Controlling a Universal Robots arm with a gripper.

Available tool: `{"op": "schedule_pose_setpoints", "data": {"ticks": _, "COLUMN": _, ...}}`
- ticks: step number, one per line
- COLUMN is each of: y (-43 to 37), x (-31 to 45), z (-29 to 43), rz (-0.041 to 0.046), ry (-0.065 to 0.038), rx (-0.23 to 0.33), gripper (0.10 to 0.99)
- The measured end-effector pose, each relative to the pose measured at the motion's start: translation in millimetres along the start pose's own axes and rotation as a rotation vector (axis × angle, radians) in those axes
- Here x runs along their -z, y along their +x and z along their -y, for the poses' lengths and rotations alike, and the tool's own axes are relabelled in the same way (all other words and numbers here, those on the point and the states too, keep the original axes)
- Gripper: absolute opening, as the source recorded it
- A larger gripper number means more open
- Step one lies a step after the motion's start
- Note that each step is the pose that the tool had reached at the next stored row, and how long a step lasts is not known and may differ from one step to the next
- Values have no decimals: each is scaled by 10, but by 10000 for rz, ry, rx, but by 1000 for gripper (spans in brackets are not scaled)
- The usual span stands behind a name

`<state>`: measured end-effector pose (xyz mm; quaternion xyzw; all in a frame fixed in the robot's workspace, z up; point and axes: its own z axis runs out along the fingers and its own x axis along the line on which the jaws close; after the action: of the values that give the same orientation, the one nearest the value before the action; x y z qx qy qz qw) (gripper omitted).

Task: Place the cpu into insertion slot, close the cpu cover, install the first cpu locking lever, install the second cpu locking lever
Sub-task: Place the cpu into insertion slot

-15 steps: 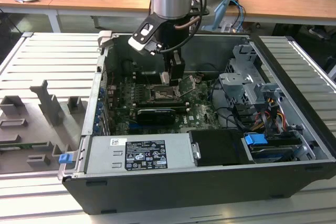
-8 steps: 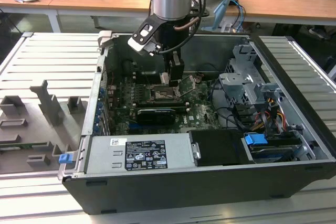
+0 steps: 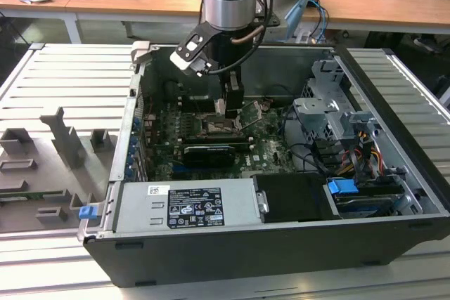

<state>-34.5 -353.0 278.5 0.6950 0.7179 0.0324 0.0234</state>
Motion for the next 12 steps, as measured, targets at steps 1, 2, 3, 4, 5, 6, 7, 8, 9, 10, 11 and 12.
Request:
{"op": "schedule_pose_setpoints", "data": {"ticks": 1, "y": 5, "x": -15, "z": 3, "rz": 0, "ry": 0, "rx": -4, "gripper": 541}}
{"op": "schedule_pose_setpoints", "data": {"ticks": 2, "y": 20, "x": -44, "z": 8, "rz": 0, "ry": -1, "rx": -1, "gripper": 541}}
{"op": "schedule_pose_setpoints", "data": {"ticks": 3, "y": 26, "x": -64, "z": 9, "rz": -1, "ry": 0, "rx": 8, "gripper": 541}}
{"op": "schedule_pose_setpoints", "data": {"ticks": 4, "y": 41, "x": -89, "z": 11, "rz": 1, "ry": 1, "rx": 14, "gripper": 541}}
{"op": "schedule_pose_setpoints", "data": {"ticks": 5, "y": 66, "x": -113, "z": 13, "rz": 0, "ry": 1, "rx": 16, "gripper": 541}}
{"op": "schedule_pose_setpoints", "data": {"ticks": 6, "y": 91, "x": -137, "z": 14, "rz": -1, "ry": 0, "rx": 15, "gripper": 541}}
{"op": "schedule_pose_setpoints", "data": {"ticks": 7, "y": 116, "x": -162, "z": 16, "rz": 0, "ry": 0, "rx": 17, "gripper": 541}}
{"op": "schedule_pose_setpoints", "data": {"ticks": 8, "y": 139, "x": -184, "z": 17, "rz": -1, "ry": 0, "rx": 17, "gripper": 541}}
{"op": "schedule_pose_setpoints", "data": {"ticks": 9, "y": 160, "x": -211, "z": 20, "rz": -2, "ry": 0, "rx": 17, "gripper": 541}}
{"op": "schedule_pose_setpoints", "data": {"ticks": 10, "y": 181, "x": -246, "z": 28, "rz": -2, "ry": 0, "rx": 16, "gripper": 541}}
{"op": "schedule_pose_setpoints", "data": {"ticks": 11, "y": 185, "x": -257, "z": 31, "rz": 0, "ry": 1, "rx": -4, "gripper": 541}}
{"op": "schedule_pose_setpoints", "data": {"ticks": 12, "y": 186, "x": -265, "z": 32, "rz": 6, "ry": 1, "rx": -66, "gripper": 541}}
